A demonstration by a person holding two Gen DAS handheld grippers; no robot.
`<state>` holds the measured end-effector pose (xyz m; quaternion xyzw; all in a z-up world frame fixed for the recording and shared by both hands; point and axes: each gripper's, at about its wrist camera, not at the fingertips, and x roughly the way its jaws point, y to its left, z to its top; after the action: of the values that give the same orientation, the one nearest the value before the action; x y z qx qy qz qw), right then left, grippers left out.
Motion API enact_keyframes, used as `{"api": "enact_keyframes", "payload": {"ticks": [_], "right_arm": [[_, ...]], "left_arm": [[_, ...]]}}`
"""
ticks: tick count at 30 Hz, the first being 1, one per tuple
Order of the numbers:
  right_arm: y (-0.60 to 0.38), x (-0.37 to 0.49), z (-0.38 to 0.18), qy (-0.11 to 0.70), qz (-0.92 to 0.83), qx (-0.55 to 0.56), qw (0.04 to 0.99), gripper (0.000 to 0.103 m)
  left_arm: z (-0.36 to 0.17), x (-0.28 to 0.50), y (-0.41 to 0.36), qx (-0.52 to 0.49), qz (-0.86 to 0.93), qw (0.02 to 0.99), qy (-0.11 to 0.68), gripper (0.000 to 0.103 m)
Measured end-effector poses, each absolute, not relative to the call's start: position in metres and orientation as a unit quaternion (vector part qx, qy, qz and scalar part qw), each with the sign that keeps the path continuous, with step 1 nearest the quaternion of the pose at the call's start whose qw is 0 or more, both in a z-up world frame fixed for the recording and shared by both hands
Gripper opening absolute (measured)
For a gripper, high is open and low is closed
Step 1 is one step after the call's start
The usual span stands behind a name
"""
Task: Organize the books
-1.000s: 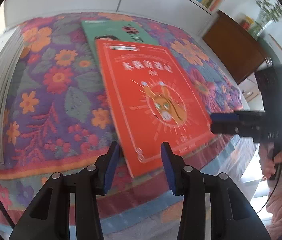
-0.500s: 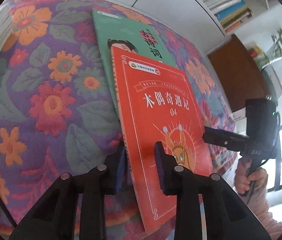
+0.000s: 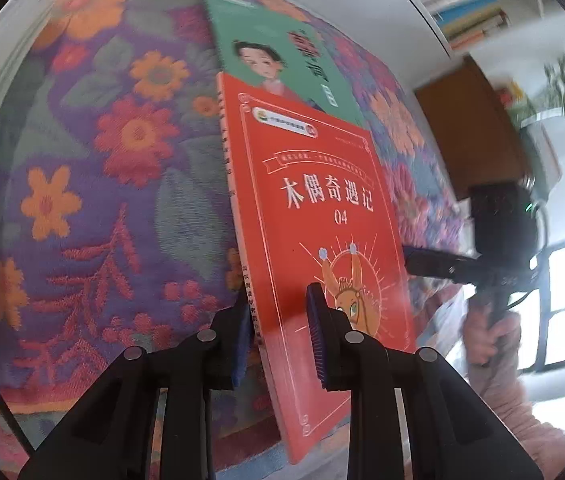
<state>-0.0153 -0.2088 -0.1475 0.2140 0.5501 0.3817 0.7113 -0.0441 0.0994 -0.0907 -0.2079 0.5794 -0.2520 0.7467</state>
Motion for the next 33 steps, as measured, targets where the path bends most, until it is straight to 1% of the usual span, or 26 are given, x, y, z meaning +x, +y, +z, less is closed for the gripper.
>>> {"api": "enact_keyframes", "payload": {"ticks": [1, 4, 7, 9, 11, 17, 22, 33], "right_arm": [[-0.210, -0.012, -0.151, 0.544, 0.390, 0.232, 0.706, 0.042], [-0.215, -0.005, -0.159, 0.545, 0.395, 0.260, 0.692, 0.036], [-0.214, -0.005, -0.160, 0.541, 0.394, 0.256, 0.698, 0.029], [-0.212, -0.006, -0.160, 0.537, 0.391, 0.253, 0.703, 0.023], [-0.209, -0.008, -0.158, 0.535, 0.384, 0.249, 0.710, 0.020], [-0.196, -0.018, -0.136, 0.523, 0.382, 0.201, 0.735, 0.020], [-0.187, -0.035, -0.105, 0.494, 0.393, 0.148, 0.762, 0.020], [-0.183, -0.059, -0.065, 0.453, 0.409, 0.128, 0.782, 0.020]], "left_arm": [[-0.092, -0.043, 0.102, -0.214, -0.254, 0.745, 0.579, 0.022], [-0.092, -0.042, 0.102, -0.212, -0.254, 0.747, 0.576, 0.022], [-0.089, -0.044, 0.096, -0.193, -0.247, 0.758, 0.573, 0.022], [-0.085, -0.045, 0.092, -0.176, -0.239, 0.767, 0.569, 0.023], [-0.081, -0.047, 0.087, -0.158, -0.229, 0.776, 0.566, 0.023], [-0.067, -0.049, 0.073, -0.091, -0.207, 0.799, 0.558, 0.023], [-0.051, -0.052, 0.079, -0.099, -0.220, 0.801, 0.548, 0.025], [0.006, -0.076, 0.101, -0.073, -0.228, 0.842, 0.483, 0.025]]}}
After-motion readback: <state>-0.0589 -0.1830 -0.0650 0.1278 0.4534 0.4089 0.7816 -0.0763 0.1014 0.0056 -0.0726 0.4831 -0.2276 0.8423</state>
